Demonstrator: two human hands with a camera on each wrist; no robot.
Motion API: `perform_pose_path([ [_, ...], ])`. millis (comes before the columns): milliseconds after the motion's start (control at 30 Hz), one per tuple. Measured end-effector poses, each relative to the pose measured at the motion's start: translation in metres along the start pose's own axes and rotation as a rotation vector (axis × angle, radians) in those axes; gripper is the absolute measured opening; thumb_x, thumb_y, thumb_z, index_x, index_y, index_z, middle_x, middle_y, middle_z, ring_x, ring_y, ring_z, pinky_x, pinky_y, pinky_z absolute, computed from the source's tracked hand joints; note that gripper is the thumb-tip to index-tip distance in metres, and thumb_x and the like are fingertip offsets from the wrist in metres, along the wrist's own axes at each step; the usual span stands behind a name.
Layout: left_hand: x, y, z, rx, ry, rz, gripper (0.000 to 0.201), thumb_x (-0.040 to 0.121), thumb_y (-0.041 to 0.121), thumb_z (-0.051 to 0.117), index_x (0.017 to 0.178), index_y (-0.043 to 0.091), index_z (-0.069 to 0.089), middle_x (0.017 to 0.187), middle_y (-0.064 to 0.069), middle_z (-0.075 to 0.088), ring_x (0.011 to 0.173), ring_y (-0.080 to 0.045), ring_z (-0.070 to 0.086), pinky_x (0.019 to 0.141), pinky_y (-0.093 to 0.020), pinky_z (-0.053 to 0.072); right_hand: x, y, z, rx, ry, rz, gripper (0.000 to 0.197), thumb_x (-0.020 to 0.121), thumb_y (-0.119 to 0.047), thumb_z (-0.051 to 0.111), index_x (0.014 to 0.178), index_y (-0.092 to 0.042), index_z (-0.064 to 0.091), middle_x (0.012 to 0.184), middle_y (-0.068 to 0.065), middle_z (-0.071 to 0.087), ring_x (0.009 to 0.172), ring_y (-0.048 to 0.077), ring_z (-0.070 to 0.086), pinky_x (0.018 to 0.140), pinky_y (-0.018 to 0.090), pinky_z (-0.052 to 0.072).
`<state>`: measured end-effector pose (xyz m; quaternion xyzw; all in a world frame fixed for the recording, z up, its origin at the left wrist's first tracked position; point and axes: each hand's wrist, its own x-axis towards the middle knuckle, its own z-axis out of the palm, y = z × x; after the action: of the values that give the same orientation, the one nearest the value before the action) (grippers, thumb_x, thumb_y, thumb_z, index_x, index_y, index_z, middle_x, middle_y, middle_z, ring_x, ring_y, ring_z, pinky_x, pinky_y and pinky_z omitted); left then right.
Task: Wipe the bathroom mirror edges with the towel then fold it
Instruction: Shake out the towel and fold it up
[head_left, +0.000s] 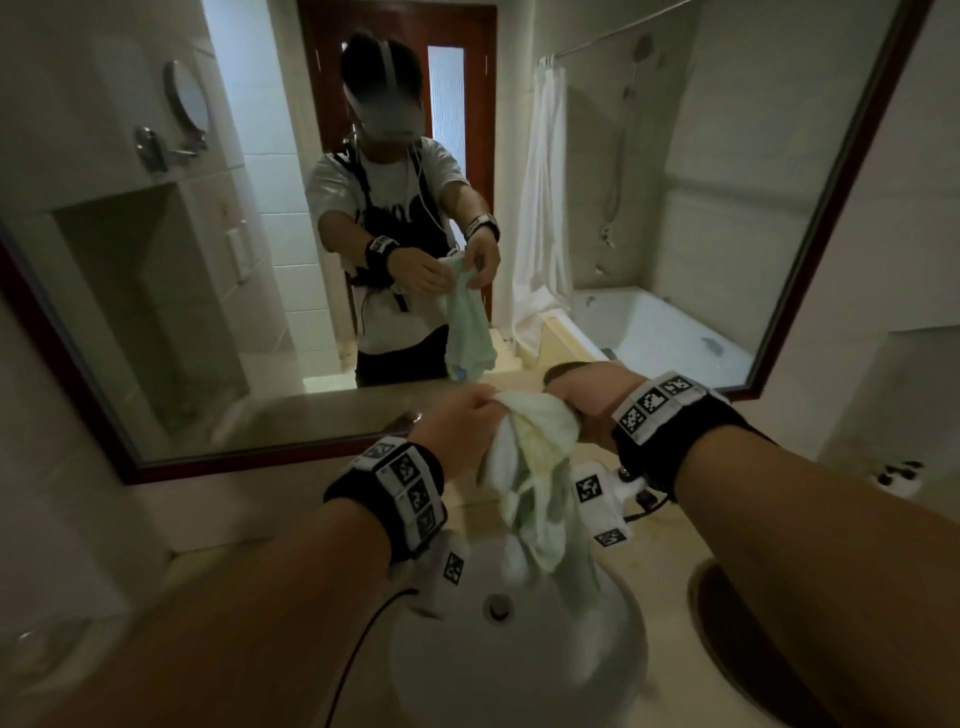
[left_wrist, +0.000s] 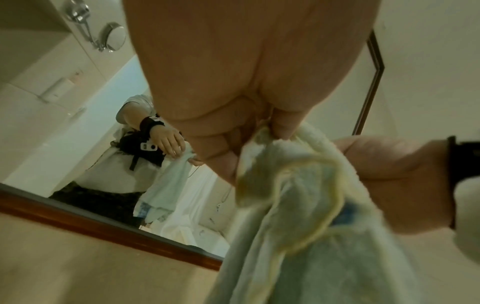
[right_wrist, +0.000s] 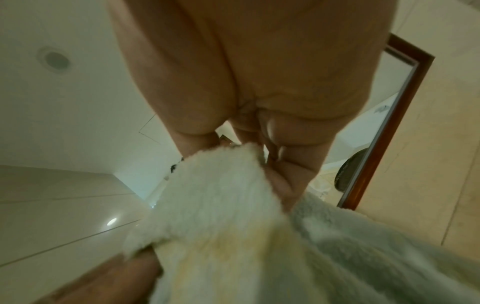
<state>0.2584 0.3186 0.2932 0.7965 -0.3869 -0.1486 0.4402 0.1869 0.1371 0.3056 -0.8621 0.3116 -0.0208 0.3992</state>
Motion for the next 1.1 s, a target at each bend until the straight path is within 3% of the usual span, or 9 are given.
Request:
perform_pose_path([
  [67,0.003,0.022,0.019,-0.041,0.039,-0.017,0.027,0.102,0.023,0.048,0.095,0.013,0.072,0.089,-0.003,0.069,0.085,-0.022,0.064,0.086,-0.045,0.053,-0.008,0.024,-0.013,0.377,-0.1,0.091,0.022,0.079,-0.021,0.075,0.094,-0.007,0.068,0.105,0.02,0.069,0.092,0.032,0.068,0.087,0.046,0.059],
  [167,0.006,0.055,0.045,-0.023,0.066,-0.025,0.026,0.102,0.03,0.049,0.087,0.025,0.07,0.091,0.0,0.071,0.086,-0.022,0.066,0.082,-0.036,0.053,-0.036,0.052,-0.03,0.565,-0.166,0.128,0.062,0.068,-0.052,0.082,0.11,-0.007,0.071,0.096,0.014,0.068,0.072,0.027,0.065,0.063,0.037,0.058],
  [300,0.01,0.091,0.074,0.132,0.043,-0.003,0.031,0.1,0.028,0.05,0.089,0.009,0.072,0.09,-0.013,0.073,0.084,-0.032,0.069,0.081,-0.045,0.058,-0.073,0.085,-0.05,0.543,-0.256,0.113,0.083,0.062,-0.081,0.07,0.122,-0.024,0.066,0.119,0.002,0.062,0.072,0.025,0.072,0.076,0.043,0.059],
  [400,0.011,0.11,0.08,0.259,0.042,0.008,0.033,0.1,0.032,0.05,0.091,0.009,0.072,0.083,-0.007,0.07,0.076,-0.025,0.065,0.074,-0.038,0.055,-0.088,0.096,-0.055,0.491,-0.285,0.026,0.051,0.079,-0.07,0.065,0.113,-0.032,0.066,0.108,-0.008,0.066,0.09,0.023,0.069,0.091,0.044,0.054],
  [500,0.01,0.129,0.079,0.402,0.04,0.06,0.036,0.099,0.034,0.052,0.091,0.004,0.07,0.076,-0.007,0.062,0.065,-0.017,0.055,0.061,-0.03,0.046,-0.092,0.099,-0.055,0.151,-0.16,-0.217,0.013,0.086,-0.042,0.071,0.089,-0.03,0.067,0.087,-0.007,0.068,0.076,0.014,0.065,0.07,0.032,0.053],
  [633,0.004,0.149,0.065,0.522,0.07,0.119,0.027,0.099,0.037,0.057,0.077,0.024,0.063,0.073,0.007,0.058,0.065,-0.008,0.054,0.056,-0.023,0.04,-0.09,0.105,-0.046,-0.168,0.041,-0.27,0.012,0.089,-0.022,0.058,0.081,-0.019,0.067,0.083,0.001,0.067,0.084,0.023,0.064,0.073,0.033,0.053],
  [800,-0.001,0.161,0.041,0.458,0.18,0.177,0.037,0.097,0.037,0.06,0.062,0.031,0.055,0.061,0.011,0.051,0.058,-0.007,0.049,0.056,-0.022,0.036,-0.091,0.111,-0.039,-0.217,0.1,-0.198,0.024,0.092,-0.025,0.053,0.097,-0.011,0.072,0.085,0.004,0.066,0.085,0.026,0.063,0.071,0.03,0.047],
  [1000,-0.001,0.18,0.01,0.5,0.195,0.221,0.043,0.09,0.04,0.066,0.056,0.017,0.051,0.056,0.0,0.044,0.051,-0.013,0.041,0.053,-0.026,0.035,-0.094,0.082,-0.027,0.147,0.168,-0.255,0.044,0.086,-0.068,0.056,0.07,-0.027,0.053,0.068,-0.008,0.055,0.066,0.014,0.055,0.062,0.03,0.042],
  [1100,-0.001,0.184,-0.004,0.636,0.164,0.215,0.047,0.086,0.043,0.068,0.051,0.019,0.047,0.05,0.004,0.041,0.046,-0.012,0.038,0.051,-0.026,0.033,-0.095,0.044,-0.04,0.228,0.281,-0.337,0.053,0.081,-0.076,0.053,0.083,-0.023,0.057,0.077,-0.005,0.061,0.07,0.015,0.059,0.065,0.034,0.047],
])
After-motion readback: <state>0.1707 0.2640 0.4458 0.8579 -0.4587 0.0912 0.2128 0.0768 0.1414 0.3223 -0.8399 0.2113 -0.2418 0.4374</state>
